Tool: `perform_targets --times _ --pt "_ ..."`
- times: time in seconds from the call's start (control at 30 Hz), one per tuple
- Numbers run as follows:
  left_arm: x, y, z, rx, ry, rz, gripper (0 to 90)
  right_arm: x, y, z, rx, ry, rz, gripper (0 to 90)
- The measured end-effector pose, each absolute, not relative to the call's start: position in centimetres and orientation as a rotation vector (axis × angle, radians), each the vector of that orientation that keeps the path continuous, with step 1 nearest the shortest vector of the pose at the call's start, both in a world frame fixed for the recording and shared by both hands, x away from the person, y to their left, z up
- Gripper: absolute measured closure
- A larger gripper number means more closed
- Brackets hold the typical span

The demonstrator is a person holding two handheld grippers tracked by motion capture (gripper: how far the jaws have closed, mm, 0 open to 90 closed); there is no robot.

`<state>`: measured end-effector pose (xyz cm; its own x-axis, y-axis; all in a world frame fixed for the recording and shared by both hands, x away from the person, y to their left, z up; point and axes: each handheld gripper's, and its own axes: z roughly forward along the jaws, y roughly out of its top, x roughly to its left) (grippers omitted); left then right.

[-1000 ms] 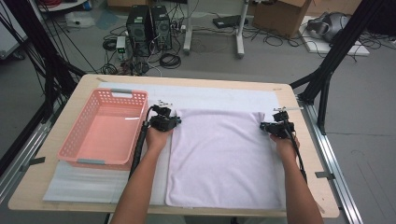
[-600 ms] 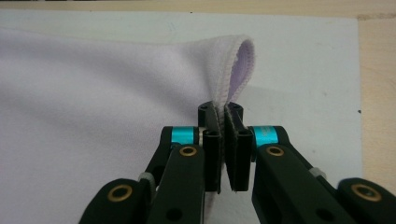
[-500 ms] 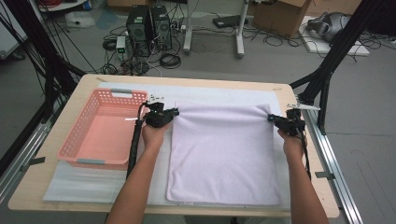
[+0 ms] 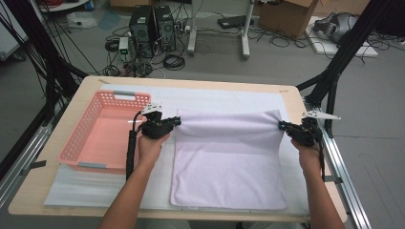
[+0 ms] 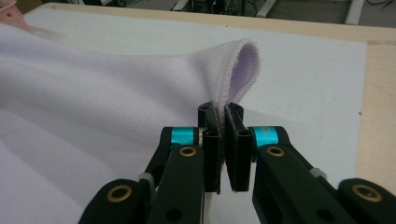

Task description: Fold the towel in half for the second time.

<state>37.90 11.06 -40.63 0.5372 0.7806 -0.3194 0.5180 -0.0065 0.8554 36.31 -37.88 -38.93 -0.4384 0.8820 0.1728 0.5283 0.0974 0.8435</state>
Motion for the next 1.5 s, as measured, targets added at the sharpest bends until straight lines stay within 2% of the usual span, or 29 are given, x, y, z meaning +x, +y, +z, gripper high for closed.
perform_targets --times 0.5,0.87,0.93,0.97,1.0,1.07,1.1,1.23,1.4,1.47,1.5 --pt "32.1 11.3 -41.3 1.711 1.040 0.300 85.5 30.8 -38.2 -40.5 1.338 2.052 1.283 86.4" --pt "28.8 11.9 -44.1 1.716 1.042 0.235 85.3 28.3 -38.5 -42.0 1.356 2.104 1.290 86.4" --pt "28.8 11.9 -44.3 1.742 1.045 0.229 83.5 28.1 -38.5 -42.6 1.363 2.119 1.277 86.3" --pt "28.8 11.8 -44.3 1.741 1.048 0.246 76.4 28.0 -38.4 -42.9 1.373 2.136 1.257 85.7" --pt "28.9 11.9 -44.3 1.729 1.047 0.249 64.3 28.0 -38.4 -43.2 1.373 2.146 1.239 84.2" --pt "29.2 11.9 -43.9 1.712 1.037 0.257 53.5 28.0 -38.4 -43.1 1.383 2.142 1.235 77.1" --pt "29.5 11.8 -43.6 1.703 1.038 0.271 47.9 28.1 -38.5 -42.9 1.385 2.123 1.233 68.7" --pt "30.5 11.5 -42.9 1.695 1.020 0.280 42.8 28.7 -38.4 -41.7 1.400 2.056 1.223 47.4" --pt "31.9 10.7 -43.6 1.697 1.039 0.239 45.9 30.6 -37.6 -41.5 1.414 2.068 1.221 40.8" --pt "32.3 10.5 -44.1 1.739 1.064 0.204 54.3 31.6 -37.0 -41.5 1.416 2.089 1.208 40.6" --pt "32.3 10.5 -44.2 1.764 1.073 0.190 66.9 32.2 -36.8 -41.6 1.424 2.105 1.193 41.1"
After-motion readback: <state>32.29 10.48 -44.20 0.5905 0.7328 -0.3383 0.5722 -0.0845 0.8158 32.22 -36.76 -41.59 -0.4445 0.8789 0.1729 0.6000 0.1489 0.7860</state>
